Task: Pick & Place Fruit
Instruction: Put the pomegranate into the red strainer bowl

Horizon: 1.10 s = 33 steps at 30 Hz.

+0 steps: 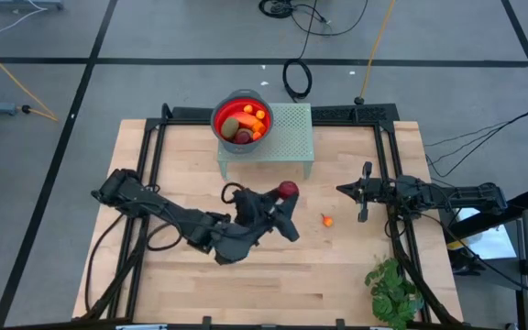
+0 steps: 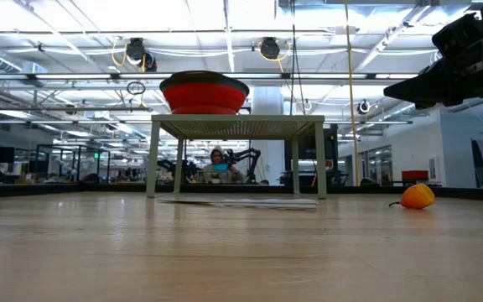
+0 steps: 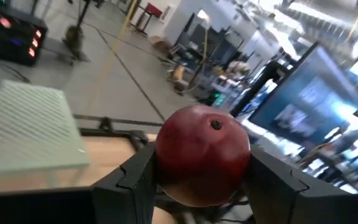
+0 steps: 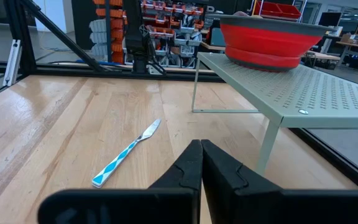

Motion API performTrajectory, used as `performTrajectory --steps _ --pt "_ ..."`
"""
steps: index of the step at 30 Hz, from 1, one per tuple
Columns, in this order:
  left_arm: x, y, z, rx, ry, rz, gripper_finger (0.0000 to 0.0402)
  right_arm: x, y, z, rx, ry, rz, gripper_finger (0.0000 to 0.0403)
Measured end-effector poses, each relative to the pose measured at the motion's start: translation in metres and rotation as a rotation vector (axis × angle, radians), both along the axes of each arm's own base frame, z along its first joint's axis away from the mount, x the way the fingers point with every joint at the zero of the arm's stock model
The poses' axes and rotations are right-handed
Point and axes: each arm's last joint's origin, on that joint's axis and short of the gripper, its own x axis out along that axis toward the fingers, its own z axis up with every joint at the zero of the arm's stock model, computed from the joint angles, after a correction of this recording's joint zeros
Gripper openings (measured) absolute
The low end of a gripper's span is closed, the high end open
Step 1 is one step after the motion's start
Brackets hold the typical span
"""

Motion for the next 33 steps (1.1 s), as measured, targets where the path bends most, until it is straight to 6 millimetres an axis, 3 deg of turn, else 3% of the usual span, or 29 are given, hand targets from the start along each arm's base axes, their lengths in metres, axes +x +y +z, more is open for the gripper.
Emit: performTrajectory --steps 9,22,33 --pt "-0.014 0.042 0.011 0.095 0.206 0.039 0.0191 0.000 0.000 0.000 0.000 0.000 0.000 0.0000" --pt "-0.045 0.144 0.043 0.248 0.529 0.023 0.0191 0.000 0.000 0.000 -0.003 0.001 -0.001 0.0000" --pt "-0.058 0.219 0.038 0.319 0.812 0.047 0.0191 0.000 0.000 0.000 -0.001 0.001 -0.004 0.0000"
